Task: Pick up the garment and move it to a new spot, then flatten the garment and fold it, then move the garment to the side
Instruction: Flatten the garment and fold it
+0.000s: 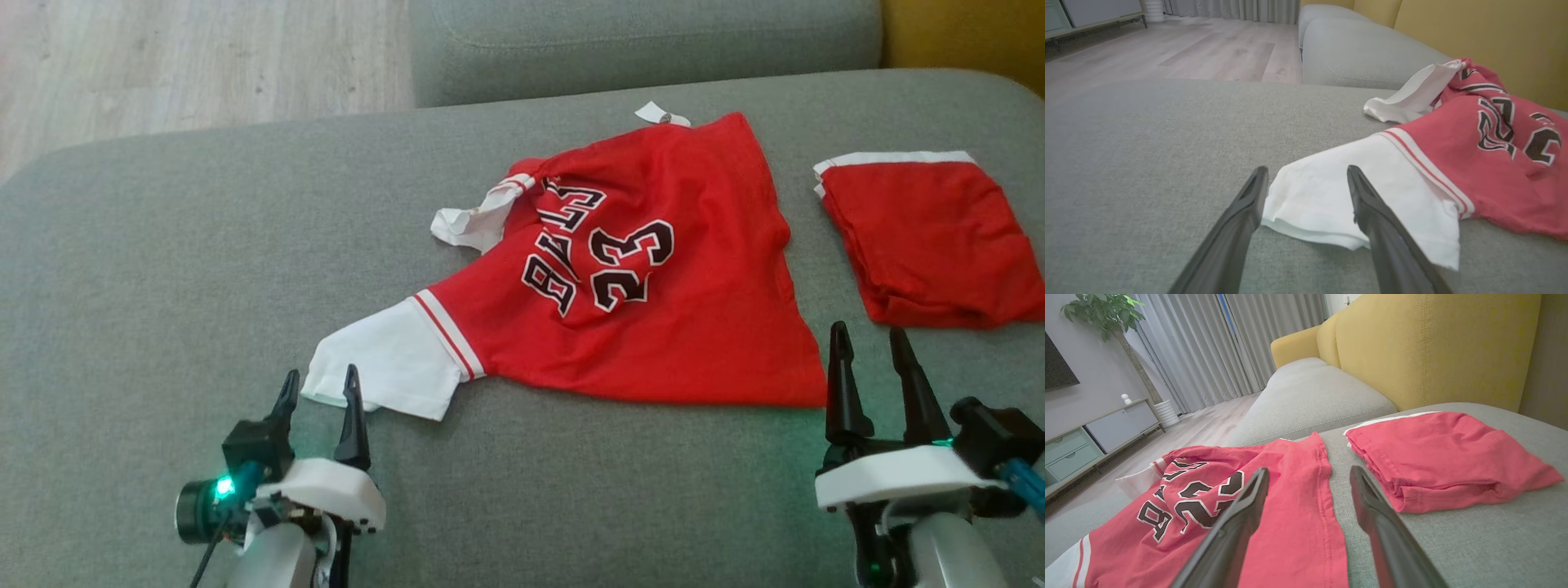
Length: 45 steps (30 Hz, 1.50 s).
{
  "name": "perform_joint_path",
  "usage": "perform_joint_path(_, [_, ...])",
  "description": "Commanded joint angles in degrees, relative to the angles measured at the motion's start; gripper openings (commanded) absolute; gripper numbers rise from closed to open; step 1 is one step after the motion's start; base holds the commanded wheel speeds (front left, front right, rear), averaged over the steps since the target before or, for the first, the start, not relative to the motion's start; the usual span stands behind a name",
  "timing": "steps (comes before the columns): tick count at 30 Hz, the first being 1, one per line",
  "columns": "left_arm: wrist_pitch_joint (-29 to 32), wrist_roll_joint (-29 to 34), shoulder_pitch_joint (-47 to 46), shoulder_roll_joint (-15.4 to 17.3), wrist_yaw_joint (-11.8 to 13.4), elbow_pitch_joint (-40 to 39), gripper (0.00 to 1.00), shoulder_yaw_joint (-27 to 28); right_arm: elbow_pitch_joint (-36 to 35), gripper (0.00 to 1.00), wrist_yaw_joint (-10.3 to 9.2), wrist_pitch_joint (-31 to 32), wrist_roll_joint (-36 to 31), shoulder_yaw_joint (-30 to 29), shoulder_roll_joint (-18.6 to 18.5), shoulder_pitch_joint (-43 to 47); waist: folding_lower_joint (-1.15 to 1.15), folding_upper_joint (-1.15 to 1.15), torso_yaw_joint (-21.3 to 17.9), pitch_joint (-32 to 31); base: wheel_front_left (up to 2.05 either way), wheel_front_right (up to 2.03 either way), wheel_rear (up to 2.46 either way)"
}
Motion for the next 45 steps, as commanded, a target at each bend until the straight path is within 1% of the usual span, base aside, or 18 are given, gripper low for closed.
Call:
perform_joint_path(1, [-0.15,0.04,-2.99,0.66,0.55,0.24,1.0,2.05,-2.01,1.0,-0.05,-0.61,0.43,1.82,-0.24,-2.75,0.0,0.0,-0.26,0.34,0.0,0.0,0.0])
perform_joint_path(10, [0.97,-0.48,-7.85,2.06,0.74,9.26,1.0,2.35,-1.94,1.0,-0.05,-0.61,0.56,2.24,-0.24,-3.5,0.0,0.0,-1.17,1.76,0.0,0.0,0.0])
perform_joint_path(15, [1.26,-0.86,-9.49,2.23,0.45,13.47,1.0,2.16,-1.82,1.0,-0.05,-0.61,0.6,2.21,-0.24,-3.61,0.0,0.0,-1.56,1.84,0.0,0.0,0.0])
perform_joint_path(30, [0.88,-3.09,-12.7,1.96,-1.29,20.03,1.0,2.29,-1.7,1.0,-0.05,-0.61,0.44,2.3,-0.24,-3.81,0.0,0.0,-1.29,2.27,0.0,0.0,0.0])
perform_joint_path(33, [1.8,-3.55,-13.56,1.97,-1.92,21.57,1.0,2.18,-1.63,1.0,-0.05,-0.61,0.35,2.29,-0.24,-3.99,0.0,0.0,-1.34,2.53,0.0,0.0,0.0])
perform_joint_path(34, [2.44,-3.63,-13.78,1.93,-2.36,22.18,0.95,1.96,-1.59,1.0,-0.05,-0.61,0.32,2.22,-0.24,-4.03,0.0,0.0,-1.37,2.57,0.0,0.0,0.0])
perform_joint_path(36, [3.35,-3.66,-14.1,1.87,-3.34,23.15,0.0,1.39,-1.5,1.0,-0.05,-0.61,0.26,2.04,-0.24,-4.06,0.0,0.0,-1.41,2.58,0.0,0.0,0.0])
perform_joint_path(41, [2.89,-4.24,-14.5,1.75,-4.54,24.04,0.0,1.1,0.37,1.0,-0.05,-0.61,-0.06,1.47,-0.24,-3.92,0.0,0.0,-1.17,2.13,0.0,0.0,0.0])
perform_joint_path(45, [0.74,-5.35,-14.54,1.55,-5.26,21.84,0.0,1.9,4.81,1.0,-0.05,0.33,-0.61,0.83,-0.24,-4.13,0.0,0.0,-0.71,1.41,0.0,0.0,0.0])
